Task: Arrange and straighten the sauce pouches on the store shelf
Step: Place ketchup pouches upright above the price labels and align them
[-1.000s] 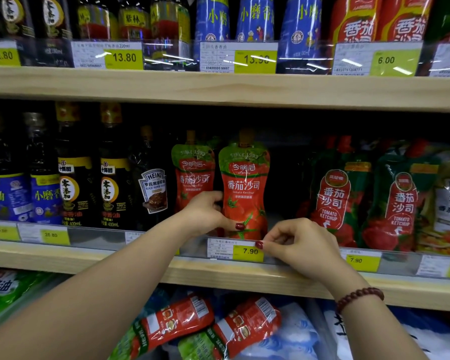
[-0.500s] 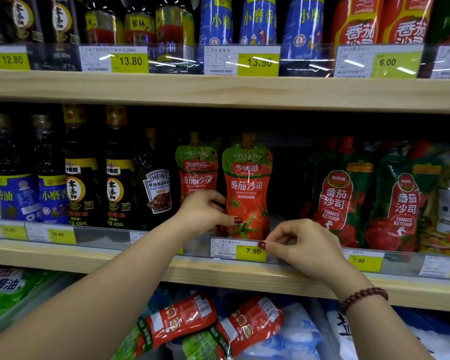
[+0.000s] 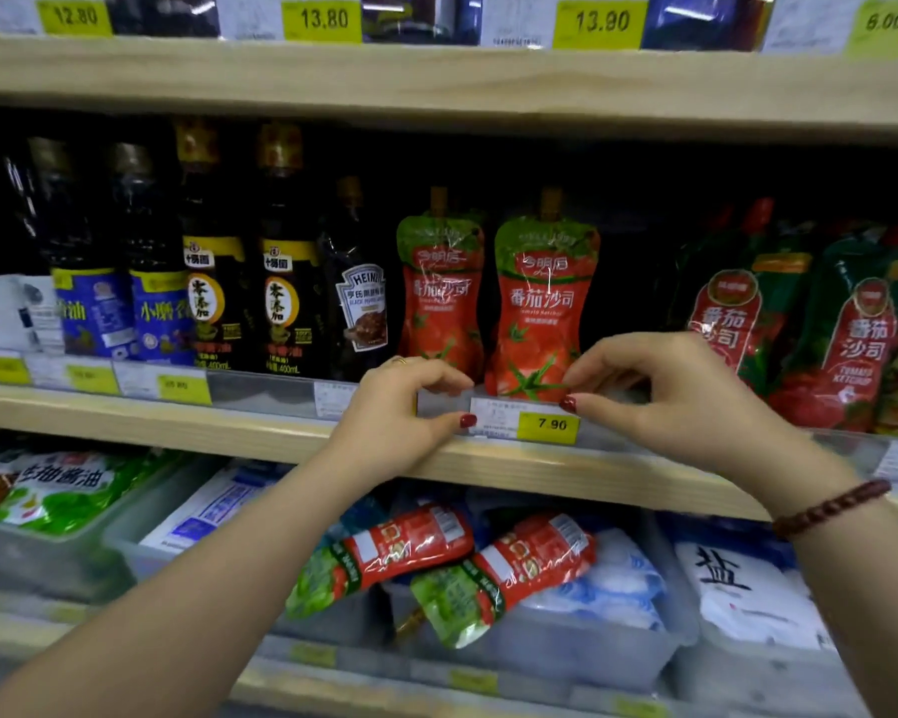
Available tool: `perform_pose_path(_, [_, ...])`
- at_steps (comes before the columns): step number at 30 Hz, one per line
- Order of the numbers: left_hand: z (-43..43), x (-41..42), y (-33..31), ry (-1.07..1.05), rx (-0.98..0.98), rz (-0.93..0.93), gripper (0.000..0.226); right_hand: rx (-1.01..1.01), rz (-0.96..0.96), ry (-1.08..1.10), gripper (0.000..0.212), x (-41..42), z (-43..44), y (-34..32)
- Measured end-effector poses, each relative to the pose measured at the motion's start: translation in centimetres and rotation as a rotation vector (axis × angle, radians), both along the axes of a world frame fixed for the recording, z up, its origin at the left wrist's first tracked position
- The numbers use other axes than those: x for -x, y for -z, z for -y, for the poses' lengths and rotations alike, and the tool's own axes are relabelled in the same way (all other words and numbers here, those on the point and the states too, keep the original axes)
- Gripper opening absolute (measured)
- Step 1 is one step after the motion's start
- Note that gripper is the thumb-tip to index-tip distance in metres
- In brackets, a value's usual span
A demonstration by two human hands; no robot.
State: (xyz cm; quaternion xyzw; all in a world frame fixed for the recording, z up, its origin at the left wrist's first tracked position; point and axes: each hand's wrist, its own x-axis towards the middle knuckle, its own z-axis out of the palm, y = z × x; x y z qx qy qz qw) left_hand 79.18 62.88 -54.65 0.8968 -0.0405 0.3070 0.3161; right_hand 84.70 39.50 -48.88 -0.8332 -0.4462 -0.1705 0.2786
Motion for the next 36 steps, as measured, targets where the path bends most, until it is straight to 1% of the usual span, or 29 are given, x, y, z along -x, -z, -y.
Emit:
perform_pose_path(4, [0.3, -0.7, 1.2, -0.04, 0.025, 0.119, 0.015, 0.074, 0.09, -0.166, 0.015, 2.1, -1.2, 3.4])
perform_pose_path(8, [0.7, -1.2, 1.5, -0.075, 0.017, 0.201, 0.012, 0.244, 0.12, -0.246, 0.02, 2.7, -2.4, 8.2])
perform_pose_path(11, [0.7, -1.3, 1.7, -0.072, -0.006, 0.229, 0.011, 0.305, 0.095, -0.231, 0.03, 2.1, -3.1, 11.1])
perform_pose_path(16, [0.8, -1.3, 1.8, -0.07, 0.012, 0.251, 0.009, 0.472, 0.108, -0.215, 0.059, 1.5, -4.3, 15.2])
perform_pose_path(18, [0.8, -1.3, 1.8, -0.068, 0.008, 0.261, 0.009, 0.491, 0.091, -0.185, 0.069, 1.2, -4.5, 16.0])
perform_pose_path(20, [0.8, -1.3, 1.9, -0.065, 0.006, 0.269, 0.009, 0.534, 0.109, -0.172, 0.074, 1.1, -4.5, 16.3])
perform_pose_path(22, [0.9, -1.3, 2.0, -0.066, 0.015, 0.279, 0.008, 0.557, 0.19, -0.185, 0.067, 1.1, -4.4, 16.5])
perform_pose_path(24, [0.9, -1.2, 2.0, -0.065, 0.023, 0.288, 0.008, 0.512, 0.294, -0.187, 0.048, 1.3, -4.4, 16.9])
perform_pose_path(26, [0.9, -1.2, 2.0, -0.062, 0.026, 0.287, 0.007, 0.507, 0.402, -0.183, 0.037, 1.7, -4.6, 17.5])
perform_pose_path(28, [0.9, -1.2, 2.0, -0.056, 0.031, 0.282, 0.007, 0.5, 0.494, -0.192, 0.035, 1.8, -4.6, 18.0])
perform_pose_path(30, [0.9, -1.2, 1.9, -0.049, 0.036, 0.271, 0.008, 0.465, 0.55, -0.22, 0.037, 1.6, -4.3, 18.2])
perform_pose_path(32, [0.8, -1.1, 1.8, -0.046, 0.044, 0.255, 0.009, 0.408, 0.577, -0.253, 0.036, 1.4, -3.8, 17.8])
perform_pose_path(36, [0.9, -1.0, 1.5, -0.048, 0.077, 0.202, 0.008, 0.271, 0.6, -0.313, 0.026, 1.6, -2.8, 16.3])
